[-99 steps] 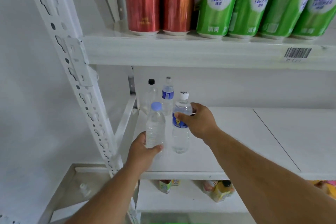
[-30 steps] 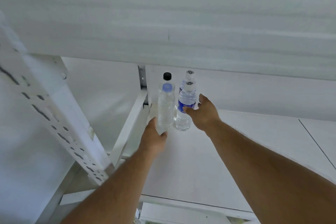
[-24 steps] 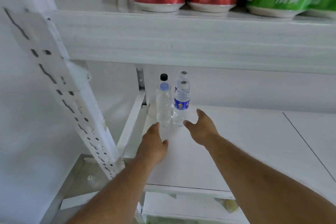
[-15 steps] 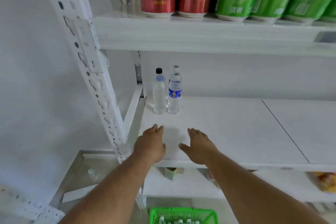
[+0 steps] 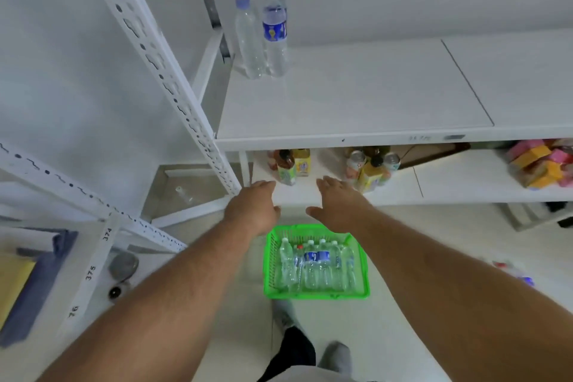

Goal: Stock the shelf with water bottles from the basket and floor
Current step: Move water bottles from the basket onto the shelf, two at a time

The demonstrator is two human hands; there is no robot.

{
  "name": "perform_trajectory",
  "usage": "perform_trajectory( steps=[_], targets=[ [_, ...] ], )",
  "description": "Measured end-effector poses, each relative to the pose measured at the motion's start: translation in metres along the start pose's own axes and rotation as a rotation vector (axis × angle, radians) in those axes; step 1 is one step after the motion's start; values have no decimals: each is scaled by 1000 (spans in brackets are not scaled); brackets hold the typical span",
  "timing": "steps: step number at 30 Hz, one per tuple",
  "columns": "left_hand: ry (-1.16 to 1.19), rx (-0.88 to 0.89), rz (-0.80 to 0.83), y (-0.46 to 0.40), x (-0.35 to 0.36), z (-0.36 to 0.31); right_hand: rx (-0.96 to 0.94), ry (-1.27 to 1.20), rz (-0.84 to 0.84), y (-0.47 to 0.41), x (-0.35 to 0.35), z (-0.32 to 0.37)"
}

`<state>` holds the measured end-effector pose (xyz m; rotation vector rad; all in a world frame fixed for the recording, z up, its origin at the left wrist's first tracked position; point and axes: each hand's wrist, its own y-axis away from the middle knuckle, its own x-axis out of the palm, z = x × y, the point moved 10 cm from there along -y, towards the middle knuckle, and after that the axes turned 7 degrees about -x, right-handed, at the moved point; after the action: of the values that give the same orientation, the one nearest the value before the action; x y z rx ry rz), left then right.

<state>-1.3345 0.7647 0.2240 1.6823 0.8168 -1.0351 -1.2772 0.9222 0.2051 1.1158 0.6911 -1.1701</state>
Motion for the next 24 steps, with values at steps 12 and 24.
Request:
perform_trajectory(
  steps=[12,24],
  targets=[
    [69,-98,247,51,131,28,172,-121,173,75,112,-42],
    [170,-118,383,34,177,100,341,-135,298,81,166,-12]
  ],
)
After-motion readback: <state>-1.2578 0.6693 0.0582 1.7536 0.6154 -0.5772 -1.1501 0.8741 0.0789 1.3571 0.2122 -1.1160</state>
